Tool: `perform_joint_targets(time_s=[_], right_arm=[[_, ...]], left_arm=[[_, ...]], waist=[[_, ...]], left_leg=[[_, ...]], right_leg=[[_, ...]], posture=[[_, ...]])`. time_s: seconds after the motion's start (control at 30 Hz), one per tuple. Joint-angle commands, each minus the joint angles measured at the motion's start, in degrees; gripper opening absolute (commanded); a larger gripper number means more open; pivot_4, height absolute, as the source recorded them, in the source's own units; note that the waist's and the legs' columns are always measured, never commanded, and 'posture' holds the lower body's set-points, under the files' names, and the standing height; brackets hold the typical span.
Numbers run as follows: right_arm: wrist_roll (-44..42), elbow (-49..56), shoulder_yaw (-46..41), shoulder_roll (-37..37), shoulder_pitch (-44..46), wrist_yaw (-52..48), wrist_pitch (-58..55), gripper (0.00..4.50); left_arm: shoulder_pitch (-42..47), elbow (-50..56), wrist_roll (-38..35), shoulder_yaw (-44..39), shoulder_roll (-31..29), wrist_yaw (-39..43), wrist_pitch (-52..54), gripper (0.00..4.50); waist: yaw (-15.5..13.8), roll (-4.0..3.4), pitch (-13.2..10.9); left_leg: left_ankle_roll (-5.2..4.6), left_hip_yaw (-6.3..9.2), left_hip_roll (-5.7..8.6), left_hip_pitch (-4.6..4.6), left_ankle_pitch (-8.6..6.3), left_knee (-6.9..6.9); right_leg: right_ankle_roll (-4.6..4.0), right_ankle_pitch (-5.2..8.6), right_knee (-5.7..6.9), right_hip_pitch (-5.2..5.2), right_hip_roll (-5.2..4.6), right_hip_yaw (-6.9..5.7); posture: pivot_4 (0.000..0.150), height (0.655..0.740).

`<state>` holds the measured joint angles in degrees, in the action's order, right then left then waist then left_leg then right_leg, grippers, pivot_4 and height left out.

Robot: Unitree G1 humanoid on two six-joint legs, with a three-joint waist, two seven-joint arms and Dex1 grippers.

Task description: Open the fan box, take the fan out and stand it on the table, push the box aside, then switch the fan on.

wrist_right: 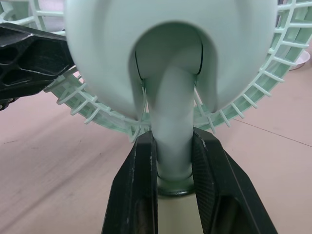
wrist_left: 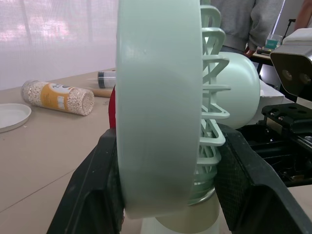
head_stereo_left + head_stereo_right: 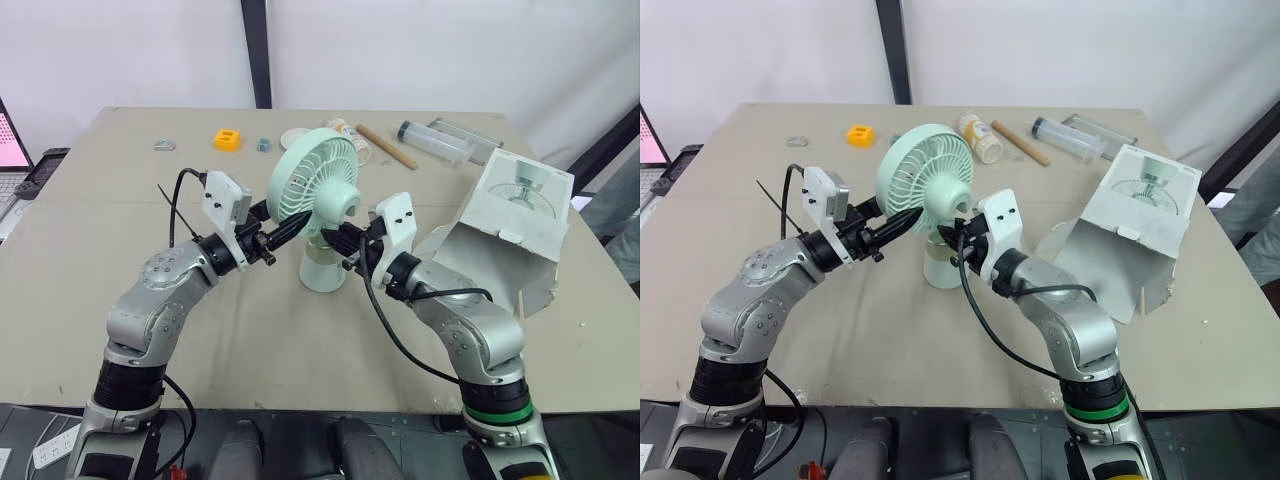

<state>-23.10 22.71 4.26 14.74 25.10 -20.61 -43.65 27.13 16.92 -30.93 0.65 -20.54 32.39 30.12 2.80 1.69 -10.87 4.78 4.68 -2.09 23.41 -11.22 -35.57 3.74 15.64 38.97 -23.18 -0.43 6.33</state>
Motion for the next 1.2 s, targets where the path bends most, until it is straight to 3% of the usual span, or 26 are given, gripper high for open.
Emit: perform_joint_targets(time_s=[0.03, 0.27, 0.37, 0.43, 0.47, 0.5, 0.7, 0.77, 0.9, 1.03, 1.2], right_arm=[[-0.39, 1.23, -0.11, -0.39, 0.71, 0.17, -0.03, 0.38], [-0.08, 1.04, 0.19, -0.65, 0.79, 0.56, 0.06, 0.38], [0.02, 0.87, 0.32, -0.73, 0.92, 0.62, 0.29, 0.38], [0.10, 0.65, 0.31, -0.76, 1.05, 0.49, 0.57, 0.38], [0.18, 0.54, 0.31, -0.72, 1.10, 0.36, 0.79, 0.38], [0.23, 0.40, 0.28, -0.67, 1.15, 0.18, 1.04, 0.38], [0.07, -1.25, -0.50, 0.38, 1.32, -2.26, 3.28, 0.38], [-0.59, -2.29, -1.42, 1.79, 1.59, -4.97, 5.05, 0.38], [-4.91, -3.82, -4.10, 4.98, 3.60, -13.26, 7.63, 0.38], [-8.52, -5.25, -4.28, 8.58, 5.12, -22.57, 8.67, 0.38], [-11.41, -6.21, -3.74, 10.63, 6.33, -31.21, 10.14, 0.38]], left_arm=[[0.66, 2.61, -0.21, 0.21, 0.39, 0.18, -0.39, 1.93], [0.38, 2.60, -0.84, -0.18, 0.24, 0.33, 0.23, 1.93], [0.38, 2.49, -1.90, -0.86, 0.12, 0.56, 0.88, 3.35], [0.36, 2.37, -2.10, -1.05, -0.33, 1.18, 0.87, 3.73], [0.40, 2.20, -2.10, -1.26, -0.67, 1.63, 0.78, 4.23], [0.49, 1.95, -2.26, -1.64, -1.08, 2.12, 0.74, 4.42], [1.55, -0.38, -3.46, -4.48, -4.27, 6.07, 0.07, 4.42], [1.99, -1.11, -7.39, -7.65, -6.82, 9.40, 2.09, 4.42], [2.02, -4.21, -13.37, -12.75, -15.78, 17.37, 7.69, 4.42], [-0.77, -5.22, -13.77, -12.74, -23.93, 24.02, 10.26, 4.42], [-2.58, -5.59, -10.89, -11.17, -24.25, 24.31, 8.50, 4.42]], waist=[[0.00, 0.00, 0.00], [0.00, 0.00, 0.00], [0.01, 0.00, 0.00], [0.01, 0.00, 0.00], [0.02, 0.00, 0.00], [0.02, 0.00, 0.00], [0.08, 0.00, 0.00], [0.10, 0.00, 0.00], [0.32, 0.02, -0.07], [0.60, -0.05, -0.29], [0.63, -0.05, -0.38]], left_leg=[[0.00, 0.00, 0.00, 0.00, 0.00, 0.00], [0.00, 0.00, 0.00, 0.00, 0.00, 0.00], [0.00, 0.00, 0.00, -0.01, 0.00, 0.00], [0.00, 0.00, 0.00, 0.00, 0.00, 0.00], [0.00, 0.00, 0.00, 0.00, 0.00, 0.00], [0.00, 0.00, 0.00, 0.00, 0.00, 0.00], [0.00, 0.00, 0.00, -0.01, 0.00, 0.01], [0.00, -0.01, 0.00, 0.00, 0.00, 0.02], [0.00, -0.01, -0.02, 0.02, 0.00, 0.05], [-0.01, -0.02, -0.03, 0.13, 0.00, 0.11], [-0.05, -0.01, -0.04, 0.17, -0.03, 0.17]], right_leg=[[0.00, 0.00, 0.00, 0.00, 0.00, 0.00], [0.00, 0.00, 0.00, 0.00, 0.00, 0.00], [0.00, 0.00, 0.00, 0.00, 0.00, 0.00], [0.01, 0.00, 0.00, 0.00, 0.00, 0.00], [0.01, 0.00, 0.00, 0.00, 0.00, 0.00], [0.01, 0.01, 0.00, 0.00, 0.00, 0.00], [0.01, 0.01, -0.01, -0.01, 0.01, 0.00], [0.00, 0.01, -0.01, -0.02, 0.01, 0.00], [0.00, 0.03, -0.04, -0.05, 0.02, 0.00], [-0.02, 0.05, -0.05, -0.19, 0.02, 0.00], [-0.04, 0.14, -0.07, -0.21, 0.01, -0.03]], posture=[[0.150, 0.7400], [0.150, 0.7400], [0.150, 0.7400], [0.150, 0.7400], [0.150, 0.7400], [0.150, 0.7400], [0.150, 0.7400], [0.150, 0.7400], [0.150, 0.7400], [0.150, 0.7400], [0.150, 0.7400]])
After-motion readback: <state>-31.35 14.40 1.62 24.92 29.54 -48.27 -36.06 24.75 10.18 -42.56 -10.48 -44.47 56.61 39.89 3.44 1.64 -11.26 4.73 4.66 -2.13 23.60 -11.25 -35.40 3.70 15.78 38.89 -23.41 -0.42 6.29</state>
